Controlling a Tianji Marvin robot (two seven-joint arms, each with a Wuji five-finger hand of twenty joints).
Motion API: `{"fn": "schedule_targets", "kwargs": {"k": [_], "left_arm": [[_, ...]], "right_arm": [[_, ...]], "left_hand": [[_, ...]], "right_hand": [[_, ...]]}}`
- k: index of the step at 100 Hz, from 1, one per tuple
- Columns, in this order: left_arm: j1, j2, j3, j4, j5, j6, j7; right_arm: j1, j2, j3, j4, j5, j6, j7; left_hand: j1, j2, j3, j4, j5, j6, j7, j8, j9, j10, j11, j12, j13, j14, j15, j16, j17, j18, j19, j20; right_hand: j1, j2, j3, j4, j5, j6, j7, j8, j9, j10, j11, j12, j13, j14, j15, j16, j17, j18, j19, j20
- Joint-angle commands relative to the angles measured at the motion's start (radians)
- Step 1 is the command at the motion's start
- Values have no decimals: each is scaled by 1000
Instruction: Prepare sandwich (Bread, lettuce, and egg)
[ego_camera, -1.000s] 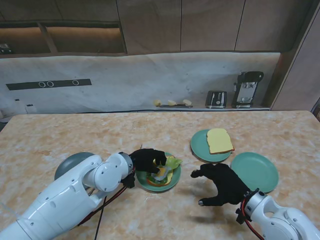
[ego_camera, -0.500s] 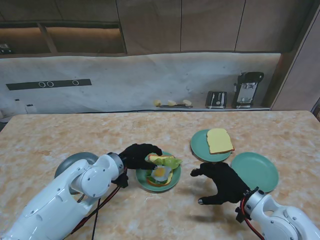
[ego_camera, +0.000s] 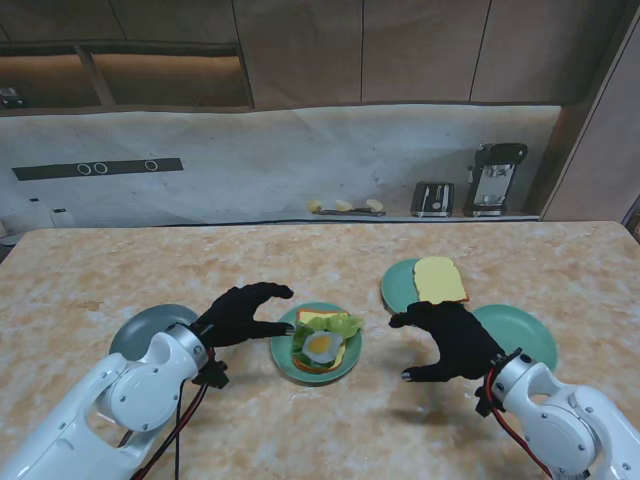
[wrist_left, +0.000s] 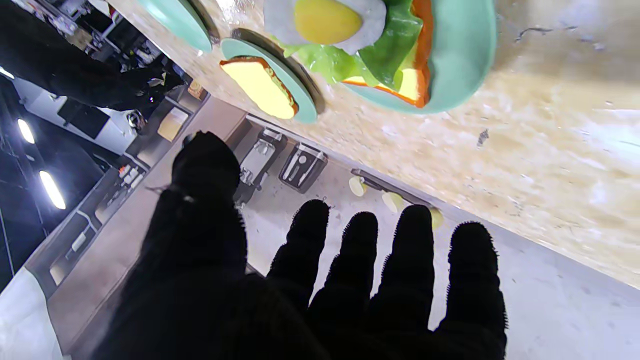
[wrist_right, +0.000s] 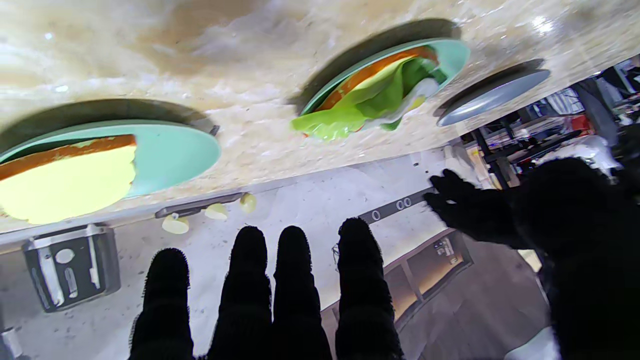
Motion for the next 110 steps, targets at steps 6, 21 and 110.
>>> {"fn": "schedule_targets", "kwargs": {"k": [6,21,110], "left_arm": [[64,-3,-22,-37,-13,13,2],[132,0,-49,-75,9,-11,6],[263,0,-48,-139,39,-63,41]], "right_arm": [[29,-2,7,19,-19,31,19],[70,1,8,44,-38,76,38],[333,-9,-147,250,-113,553,32]], "left_hand": [[-12,22,-23,5,23,8,-20,-11,25,-3,-1,-13,23,8,-14,-16,7,-2,-6,-28],[-20,31,-26,4,15,-1,-19,-9,26,-10,6,-9,22,8,-5,-10,0,11,11,-26],[-22,33,-27,3,19,-6,-27,-2,26,-24,2,2,22,5,-6,0,-2,17,35,-4]], "right_hand": [[8,-9,-19,-23,16,26,0,5,17,18,9,-807,19,7,13,26,7,6,17,5],[11,-7,-23,-23,19,35,-6,3,22,20,6,-808,21,10,15,26,0,7,27,2],[30,-17,-42,-34,93,198,-40,-6,78,83,58,-783,70,79,120,67,62,2,247,5]]}}
